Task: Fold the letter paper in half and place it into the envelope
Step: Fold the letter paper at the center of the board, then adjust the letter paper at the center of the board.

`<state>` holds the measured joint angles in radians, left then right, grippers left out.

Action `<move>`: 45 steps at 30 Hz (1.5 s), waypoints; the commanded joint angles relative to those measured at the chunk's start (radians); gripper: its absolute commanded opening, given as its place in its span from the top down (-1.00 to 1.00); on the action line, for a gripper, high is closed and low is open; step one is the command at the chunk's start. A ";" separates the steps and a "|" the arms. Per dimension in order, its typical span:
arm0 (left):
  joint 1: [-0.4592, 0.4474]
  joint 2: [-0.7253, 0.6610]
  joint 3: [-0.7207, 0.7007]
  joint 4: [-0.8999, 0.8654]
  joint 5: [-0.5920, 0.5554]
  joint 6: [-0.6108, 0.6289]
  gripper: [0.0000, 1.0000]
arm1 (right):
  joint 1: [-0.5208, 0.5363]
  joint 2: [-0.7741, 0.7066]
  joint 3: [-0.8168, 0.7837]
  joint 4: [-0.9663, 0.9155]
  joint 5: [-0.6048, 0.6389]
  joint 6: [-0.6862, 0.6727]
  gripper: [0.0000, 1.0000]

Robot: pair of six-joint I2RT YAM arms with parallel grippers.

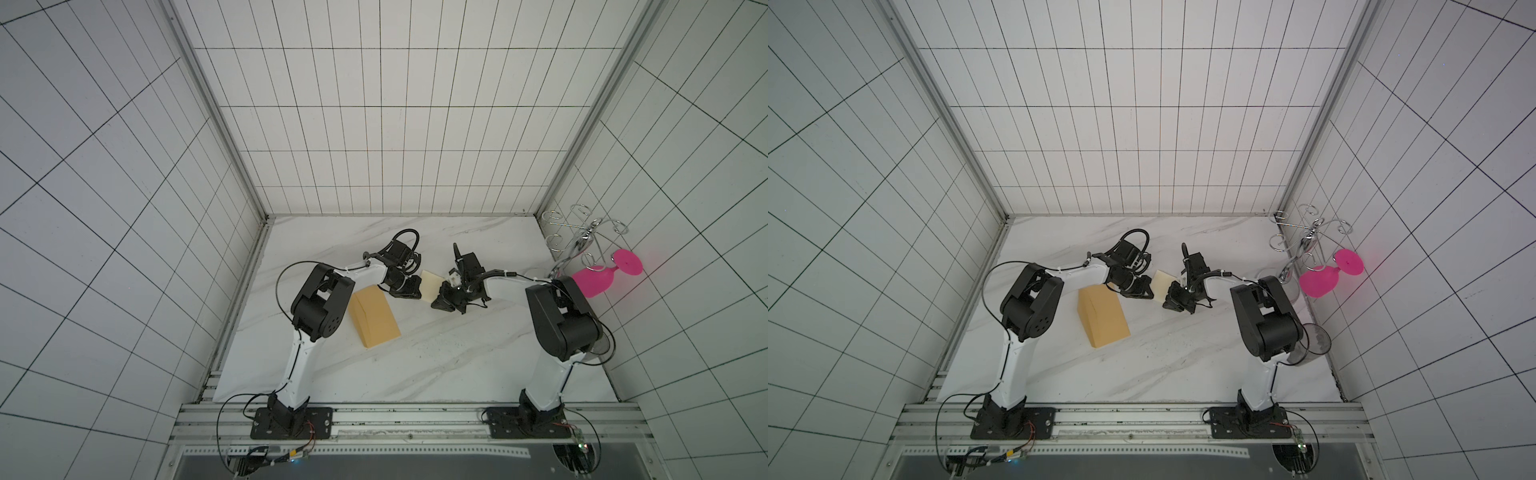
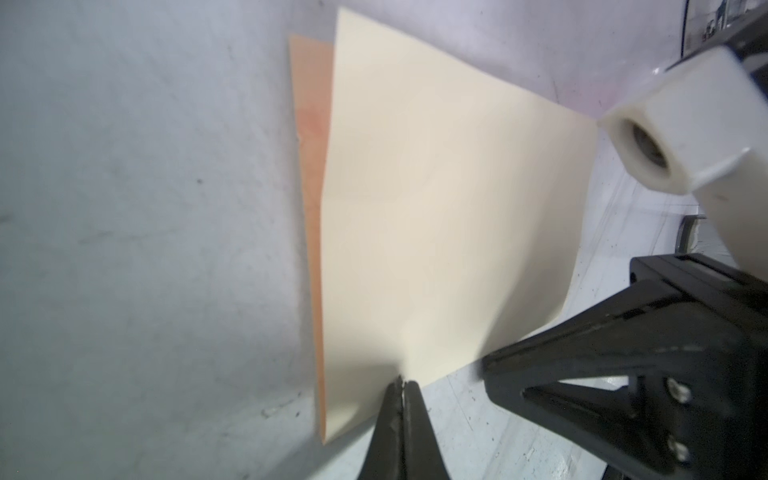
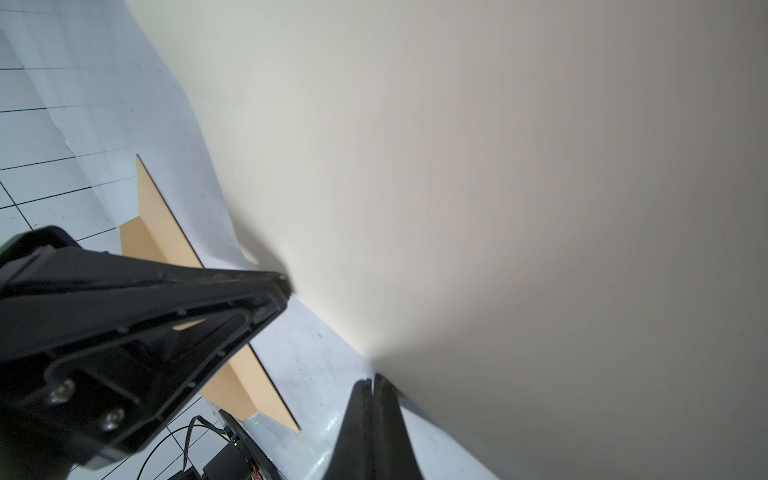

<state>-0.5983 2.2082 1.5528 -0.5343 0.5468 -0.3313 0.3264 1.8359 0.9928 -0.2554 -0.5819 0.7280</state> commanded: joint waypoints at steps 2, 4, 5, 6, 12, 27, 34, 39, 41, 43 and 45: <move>-0.004 0.006 -0.036 -0.068 -0.085 0.026 1.00 | -0.029 -0.026 -0.068 -0.110 0.104 -0.025 1.00; -0.003 0.003 -0.036 -0.073 -0.089 0.028 1.00 | -0.040 -0.044 -0.080 -0.119 0.110 -0.033 1.00; -0.004 0.001 -0.037 -0.075 -0.091 0.029 1.00 | -0.046 -0.054 -0.087 -0.122 0.112 -0.036 1.00; -0.004 0.000 -0.039 -0.076 -0.091 0.029 1.00 | -0.052 -0.061 -0.094 -0.125 0.117 -0.039 1.00; -0.008 -0.012 -0.058 -0.084 -0.108 0.035 1.00 | -0.099 -0.103 -0.112 -0.161 0.129 -0.079 1.00; -0.181 -0.191 -0.051 -0.259 -0.033 0.041 0.98 | -0.172 -0.014 0.057 -0.192 0.110 -0.151 1.00; -0.028 -0.203 0.141 -0.183 -0.076 -0.029 0.25 | -0.212 -0.088 0.115 -0.305 0.196 -0.216 0.57; 0.054 -0.046 0.330 -0.149 -0.212 -0.017 0.03 | -0.208 -0.188 0.045 -0.322 0.114 -0.207 0.20; 0.054 0.028 0.394 -0.153 -0.216 -0.027 0.03 | -0.197 -0.234 -0.001 -0.310 0.082 -0.185 0.13; 0.048 0.089 0.438 -0.152 -0.204 -0.048 0.03 | -0.185 -0.280 -0.042 -0.298 0.055 -0.164 0.12; 0.034 0.114 0.438 -0.119 -0.211 -0.064 0.02 | -0.172 -0.316 -0.072 -0.296 0.030 -0.145 0.32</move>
<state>-0.5205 2.2581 1.9873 -0.6540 0.3592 -0.3656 0.1326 1.5539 0.9680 -0.5251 -0.4961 0.5488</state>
